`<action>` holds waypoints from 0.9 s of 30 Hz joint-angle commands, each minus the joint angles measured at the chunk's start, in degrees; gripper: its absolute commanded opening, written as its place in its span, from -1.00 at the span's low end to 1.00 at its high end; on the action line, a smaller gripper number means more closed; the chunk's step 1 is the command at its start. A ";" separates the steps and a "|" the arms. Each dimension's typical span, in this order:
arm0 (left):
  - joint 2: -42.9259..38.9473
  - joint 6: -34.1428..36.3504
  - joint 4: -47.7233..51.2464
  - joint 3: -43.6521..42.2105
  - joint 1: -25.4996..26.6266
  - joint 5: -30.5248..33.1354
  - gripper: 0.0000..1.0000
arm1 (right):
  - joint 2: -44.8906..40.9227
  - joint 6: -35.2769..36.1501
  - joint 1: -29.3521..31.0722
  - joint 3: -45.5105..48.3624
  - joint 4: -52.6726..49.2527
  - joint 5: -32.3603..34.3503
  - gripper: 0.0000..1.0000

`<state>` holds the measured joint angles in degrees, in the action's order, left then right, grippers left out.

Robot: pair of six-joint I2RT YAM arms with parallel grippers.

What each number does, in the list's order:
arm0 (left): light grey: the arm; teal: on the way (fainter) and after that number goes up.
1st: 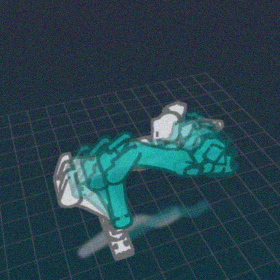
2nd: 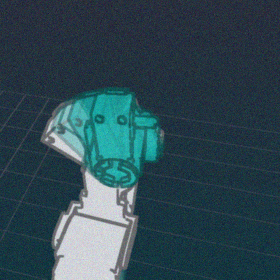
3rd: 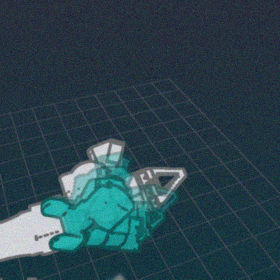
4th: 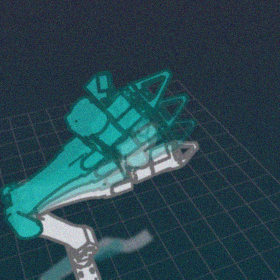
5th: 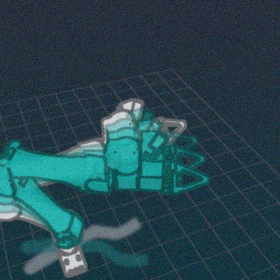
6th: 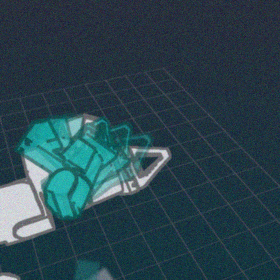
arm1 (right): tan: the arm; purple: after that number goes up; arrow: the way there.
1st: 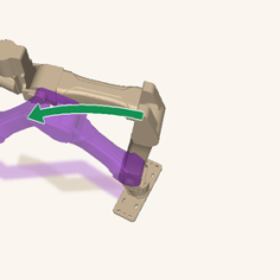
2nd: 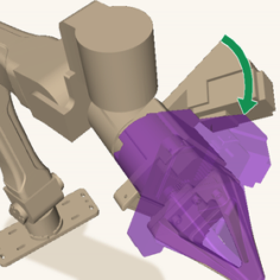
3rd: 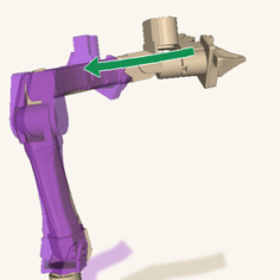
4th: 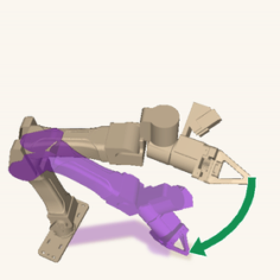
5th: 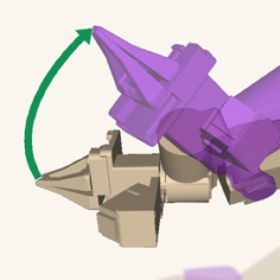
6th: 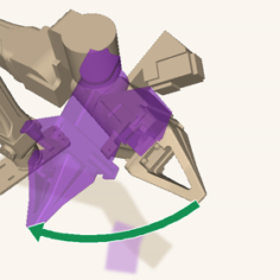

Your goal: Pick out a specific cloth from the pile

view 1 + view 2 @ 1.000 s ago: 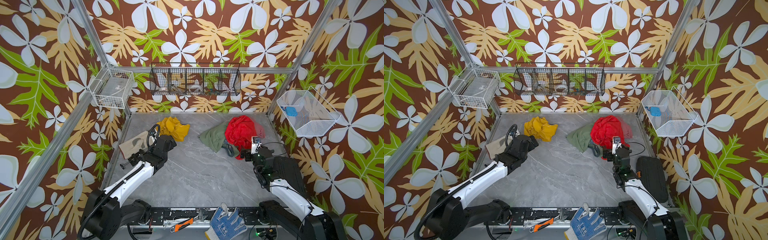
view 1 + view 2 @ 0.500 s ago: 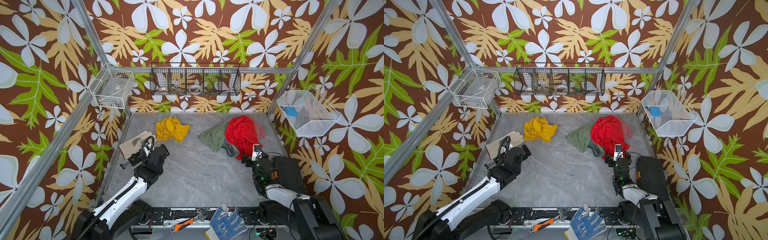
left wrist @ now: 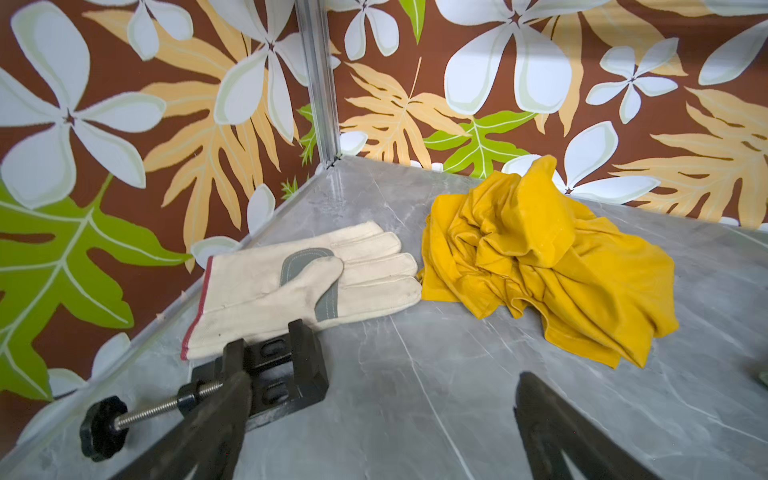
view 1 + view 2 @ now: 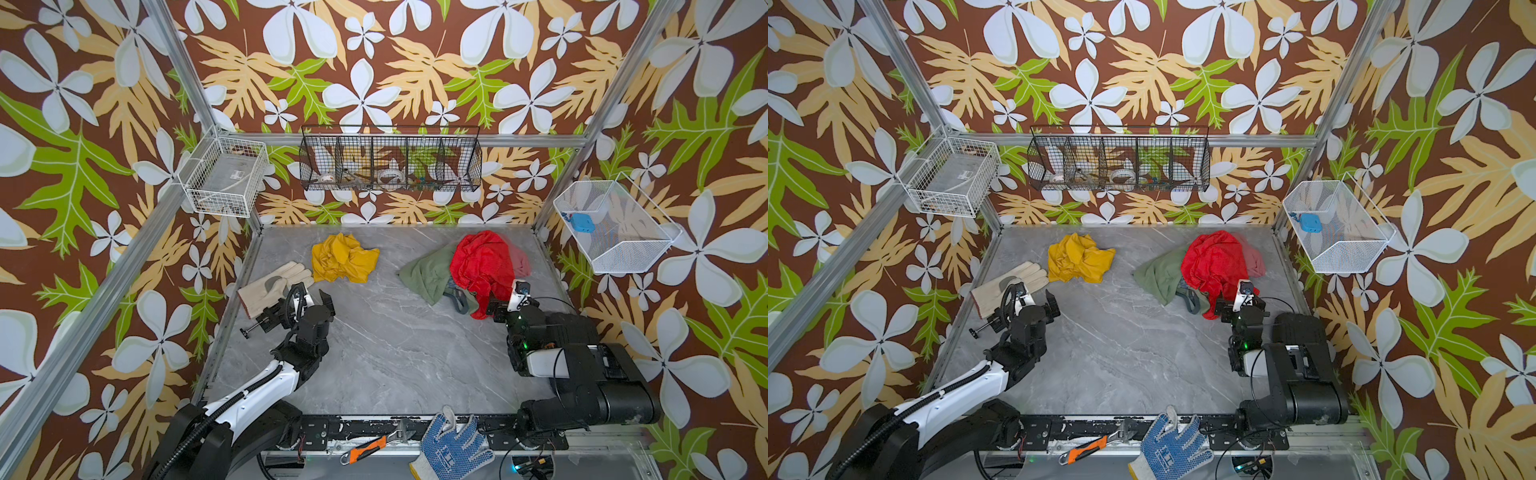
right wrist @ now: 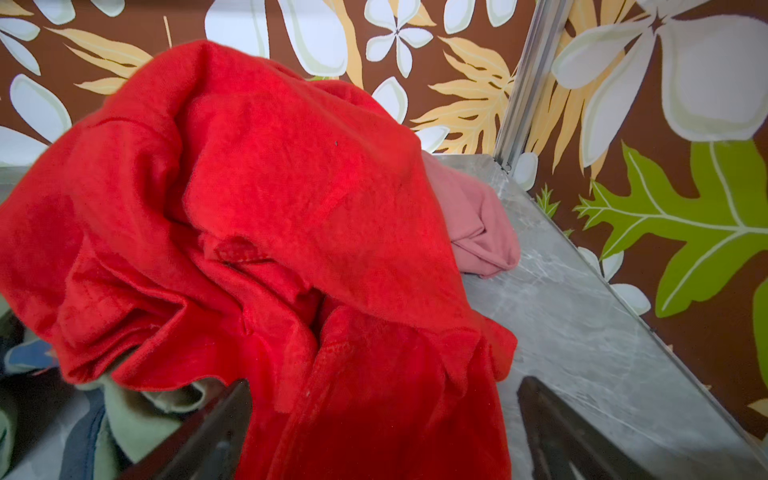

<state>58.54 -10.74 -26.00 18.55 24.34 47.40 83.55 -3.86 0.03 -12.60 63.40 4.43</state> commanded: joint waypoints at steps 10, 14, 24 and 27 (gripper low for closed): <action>8.70 5.80 -40.48 -12.50 -16.57 -21.51 1.00 | 0.17 0.63 0.69 -0.41 0.74 -0.01 0.99; 21.85 7.99 -55.09 -12.85 -17.39 -27.07 1.00 | 0.20 0.77 0.90 -0.47 0.68 0.41 0.99; 19.95 5.54 -46.93 -10.32 -18.19 -26.77 1.00 | 0.21 0.88 1.04 -0.50 0.68 0.76 0.99; 19.71 5.91 -46.15 -10.31 -18.10 -26.87 1.00 | 0.21 0.87 1.03 -0.50 0.62 0.67 0.99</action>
<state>78.43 -4.89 -70.24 8.10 6.20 20.93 83.70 -2.92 1.10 -12.88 63.33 4.58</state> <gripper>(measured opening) 0.999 0.995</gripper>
